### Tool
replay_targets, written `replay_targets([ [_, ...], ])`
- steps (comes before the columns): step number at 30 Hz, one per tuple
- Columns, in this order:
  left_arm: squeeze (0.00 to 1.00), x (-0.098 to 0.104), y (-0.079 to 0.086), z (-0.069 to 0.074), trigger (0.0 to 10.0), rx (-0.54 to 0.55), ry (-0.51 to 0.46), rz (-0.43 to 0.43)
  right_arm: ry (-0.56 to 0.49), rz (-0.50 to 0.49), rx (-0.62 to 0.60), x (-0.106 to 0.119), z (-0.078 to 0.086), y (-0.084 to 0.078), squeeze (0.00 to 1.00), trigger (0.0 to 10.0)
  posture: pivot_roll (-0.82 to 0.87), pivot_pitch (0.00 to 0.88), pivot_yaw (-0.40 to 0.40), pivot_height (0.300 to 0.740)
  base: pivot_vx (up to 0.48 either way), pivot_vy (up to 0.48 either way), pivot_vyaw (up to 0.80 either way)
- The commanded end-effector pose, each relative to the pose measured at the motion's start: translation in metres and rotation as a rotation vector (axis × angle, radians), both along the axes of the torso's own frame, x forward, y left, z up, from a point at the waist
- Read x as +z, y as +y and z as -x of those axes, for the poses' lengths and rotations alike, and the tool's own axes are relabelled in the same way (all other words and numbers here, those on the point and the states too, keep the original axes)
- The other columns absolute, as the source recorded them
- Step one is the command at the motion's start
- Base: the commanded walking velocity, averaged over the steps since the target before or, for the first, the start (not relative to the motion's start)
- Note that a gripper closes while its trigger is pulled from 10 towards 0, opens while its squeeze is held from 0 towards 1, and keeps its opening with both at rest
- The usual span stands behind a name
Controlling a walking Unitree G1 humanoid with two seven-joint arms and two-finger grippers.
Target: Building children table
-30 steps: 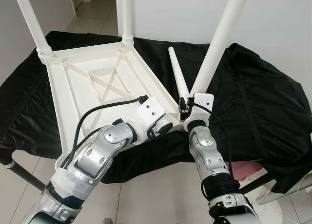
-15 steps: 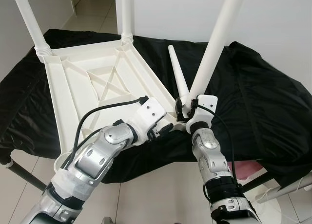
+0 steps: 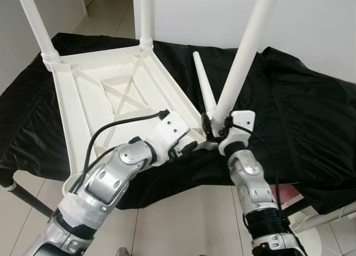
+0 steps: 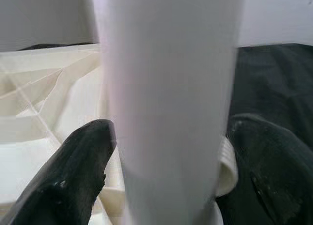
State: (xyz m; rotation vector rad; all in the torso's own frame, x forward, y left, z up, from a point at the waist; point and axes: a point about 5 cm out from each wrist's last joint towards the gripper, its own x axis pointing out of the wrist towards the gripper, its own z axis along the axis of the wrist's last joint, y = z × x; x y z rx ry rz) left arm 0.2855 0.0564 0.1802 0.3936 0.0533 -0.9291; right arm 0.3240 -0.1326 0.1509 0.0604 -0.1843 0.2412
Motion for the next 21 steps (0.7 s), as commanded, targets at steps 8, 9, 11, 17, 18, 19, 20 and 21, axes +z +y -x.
replay_targets([
  [8,0.00,-0.001,-0.002,0.004,10.0,-0.055,0.021,-0.013,-0.019,0.083,0.217,0.010,-0.008,-0.017,0.00,10.0,0.02,0.064,-0.061,0.740,0.000,0.000,0.00],
  [9,0.00,-0.001,-0.002,0.003,10.0,-0.055,0.021,-0.015,-0.009,0.098,0.247,0.008,-0.011,-0.016,0.00,10.0,0.03,0.062,-0.060,0.740,0.000,0.000,0.00],
  [11,0.00,-0.001,-0.002,0.003,10.0,-0.056,0.020,-0.016,-0.005,0.102,0.266,0.007,-0.012,-0.013,0.00,10.0,0.03,0.061,-0.058,0.740,0.000,0.000,0.00],
  [17,0.00,-0.001,-0.001,0.002,10.0,-0.056,0.018,-0.021,0.014,0.148,0.328,0.002,-0.017,-0.008,0.00,4.9,0.04,0.057,-0.058,0.740,0.000,0.000,0.00],
  [18,0.00,-0.001,-0.001,0.002,10.0,-0.056,0.018,-0.021,0.014,0.148,0.328,0.002,-0.017,-0.008,0.00,4.9,0.04,0.057,-0.058,0.740,0.000,0.000,0.00],
  [19,0.00,-0.001,-0.001,0.002,10.0,-0.054,0.017,-0.022,0.019,0.159,0.332,0.001,-0.018,-0.007,0.00,4.9,0.04,0.056,-0.058,0.740,0.000,0.000,0.00],
  [20,0.00,0.000,0.000,0.002,10.0,-0.052,0.015,-0.022,0.030,0.166,0.333,-0.001,-0.019,-0.008,0.00,1.1,0.04,0.055,-0.059,0.740,0.000,0.000,0.00],
  [21,0.00,0.000,-0.001,0.001,10.0,-0.051,0.013,-0.023,0.044,0.166,0.334,-0.003,-0.021,-0.011,0.00,0.0,0.04,0.054,-0.061,0.740,0.000,0.000,0.00],
])
